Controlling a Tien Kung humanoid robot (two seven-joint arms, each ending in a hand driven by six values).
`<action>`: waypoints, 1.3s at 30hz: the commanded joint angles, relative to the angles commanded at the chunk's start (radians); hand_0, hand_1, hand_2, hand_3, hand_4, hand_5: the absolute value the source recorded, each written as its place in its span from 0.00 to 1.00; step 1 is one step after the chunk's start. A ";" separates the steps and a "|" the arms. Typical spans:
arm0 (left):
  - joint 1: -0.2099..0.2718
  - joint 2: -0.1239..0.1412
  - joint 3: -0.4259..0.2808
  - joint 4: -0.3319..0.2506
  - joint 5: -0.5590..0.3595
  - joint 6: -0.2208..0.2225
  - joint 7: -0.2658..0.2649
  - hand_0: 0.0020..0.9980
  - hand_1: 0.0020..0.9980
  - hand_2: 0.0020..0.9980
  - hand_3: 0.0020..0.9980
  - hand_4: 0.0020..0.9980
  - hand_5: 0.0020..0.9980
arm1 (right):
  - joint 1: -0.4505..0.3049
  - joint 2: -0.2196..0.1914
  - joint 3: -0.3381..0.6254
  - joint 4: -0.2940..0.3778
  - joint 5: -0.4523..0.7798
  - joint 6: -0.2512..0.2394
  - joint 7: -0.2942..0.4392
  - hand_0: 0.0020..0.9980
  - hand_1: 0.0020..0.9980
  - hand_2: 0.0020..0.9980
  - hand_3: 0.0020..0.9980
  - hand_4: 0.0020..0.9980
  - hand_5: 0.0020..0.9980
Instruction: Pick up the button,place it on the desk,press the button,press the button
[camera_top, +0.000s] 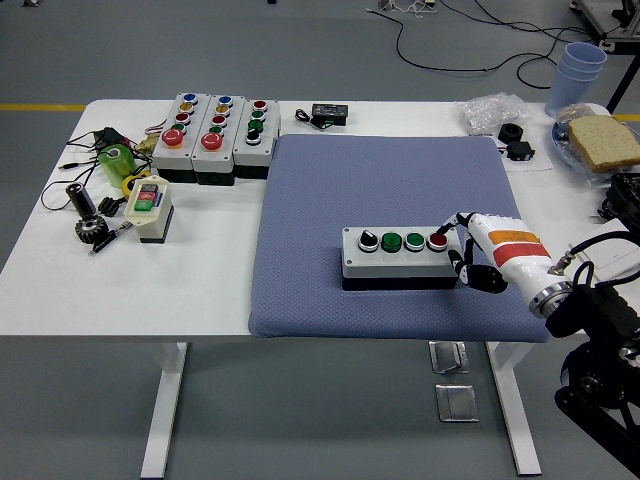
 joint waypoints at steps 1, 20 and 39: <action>0.000 0.000 0.000 0.000 0.000 0.000 0.000 0.65 0.64 0.66 0.56 0.33 0.85 | 0.002 0.004 -0.003 0.004 -0.001 -0.004 0.001 0.16 0.00 0.22 0.64 0.58 0.00; -0.011 0.002 0.004 0.000 -0.016 0.002 0.000 0.65 0.64 0.66 0.56 0.33 0.85 | 0.042 0.048 -0.043 -0.041 0.001 0.013 -0.009 0.16 0.00 0.22 0.64 0.58 0.00; -0.013 0.002 0.002 0.000 -0.013 0.002 0.000 0.65 0.64 0.66 0.56 0.33 0.84 | 0.043 0.056 -0.066 -0.069 0.000 0.045 -0.019 0.15 0.00 0.22 0.64 0.59 0.00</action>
